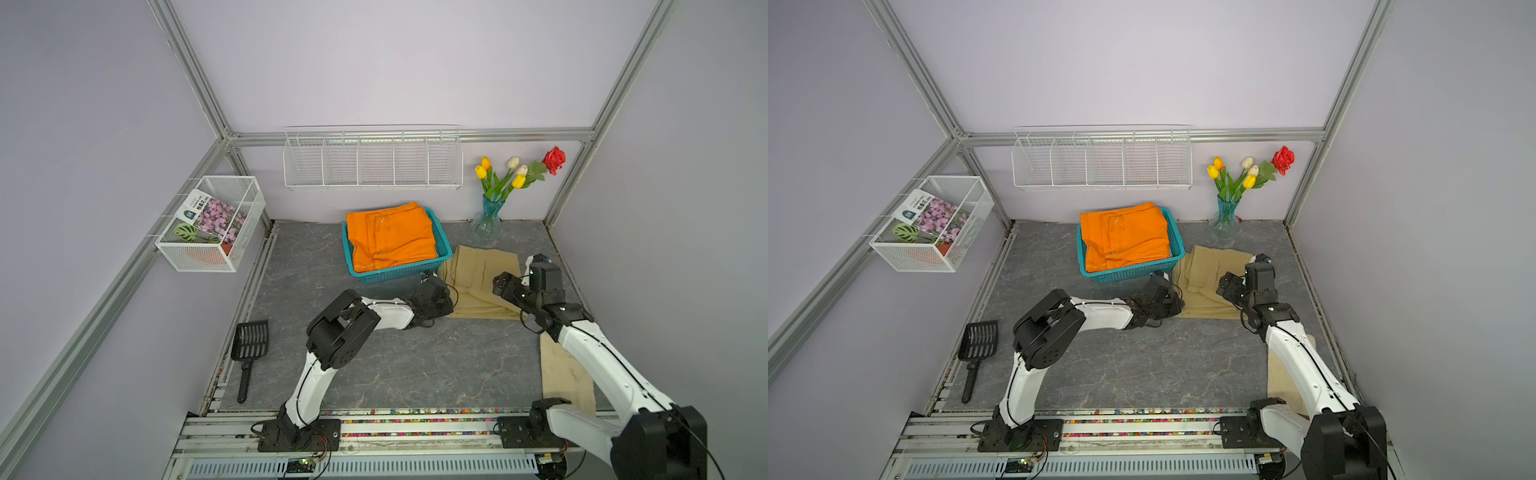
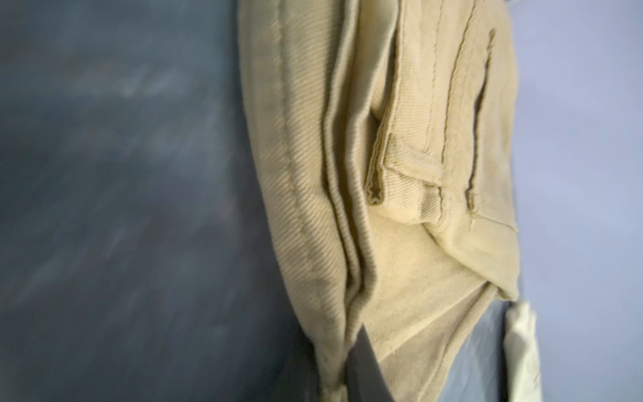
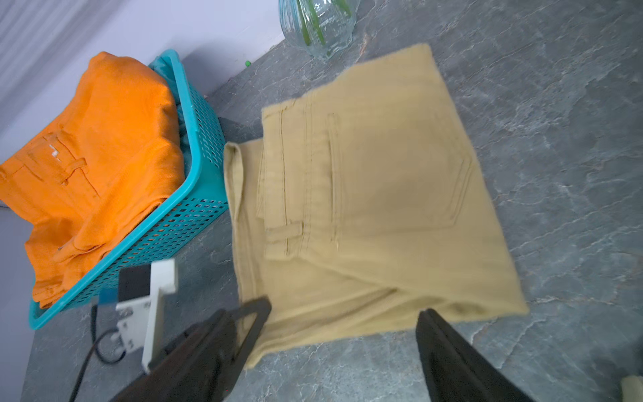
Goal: Put the folded long pants in the basket
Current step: Move the long pant to the center of the board.
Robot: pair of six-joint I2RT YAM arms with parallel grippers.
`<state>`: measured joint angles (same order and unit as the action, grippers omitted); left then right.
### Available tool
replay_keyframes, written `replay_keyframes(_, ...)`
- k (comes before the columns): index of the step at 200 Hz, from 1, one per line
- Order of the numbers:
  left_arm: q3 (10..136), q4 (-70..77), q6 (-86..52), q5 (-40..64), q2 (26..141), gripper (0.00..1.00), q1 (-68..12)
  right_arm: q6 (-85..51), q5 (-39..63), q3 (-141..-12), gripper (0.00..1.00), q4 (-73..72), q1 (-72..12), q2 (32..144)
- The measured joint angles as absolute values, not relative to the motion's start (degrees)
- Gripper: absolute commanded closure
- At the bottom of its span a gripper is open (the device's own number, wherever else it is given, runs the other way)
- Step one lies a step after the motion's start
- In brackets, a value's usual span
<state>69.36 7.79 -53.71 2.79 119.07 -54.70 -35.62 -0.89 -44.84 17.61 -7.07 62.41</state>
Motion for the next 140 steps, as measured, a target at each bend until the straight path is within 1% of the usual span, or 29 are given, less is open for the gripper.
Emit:
replay_keyframes(19, 62.08, 4.84, -55.61, 1.26, 112.73, 1.00, -59.94, -36.18, -1.76, -44.80, 0.08, 19.57, -6.81, 59.16)
replay_keyframes(35, 54.72, 6.07, -58.89, 1.91, 107.72, 1.00, -63.11, -36.62, -2.02, -44.10, 0.07, 20.84, -6.42, 56.49)
replay_keyframes(63, 41.85, 10.46, -64.05, 1.10, 98.67, 1.00, -62.46, -37.52, -1.85, -38.00, 0.05, 22.46, -5.78, 51.40)
replay_keyframes(79, 36.56, 9.13, -65.98, -1.37, 93.08, 1.00, -62.04, -38.15, -0.60, -33.54, 0.04, 22.96, -5.54, 49.01)
replay_keyframes(109, 30.89, 1.02, -66.74, -5.76, 83.59, 1.00, -60.86, -39.16, 5.56, -29.15, 0.04, 22.02, -5.54, 48.93)
replay_keyframes(140, 31.27, -2.61, -66.28, -7.03, 82.65, 1.00, -59.53, -40.64, 10.41, -23.55, 0.04, 16.56, -5.54, 50.41)
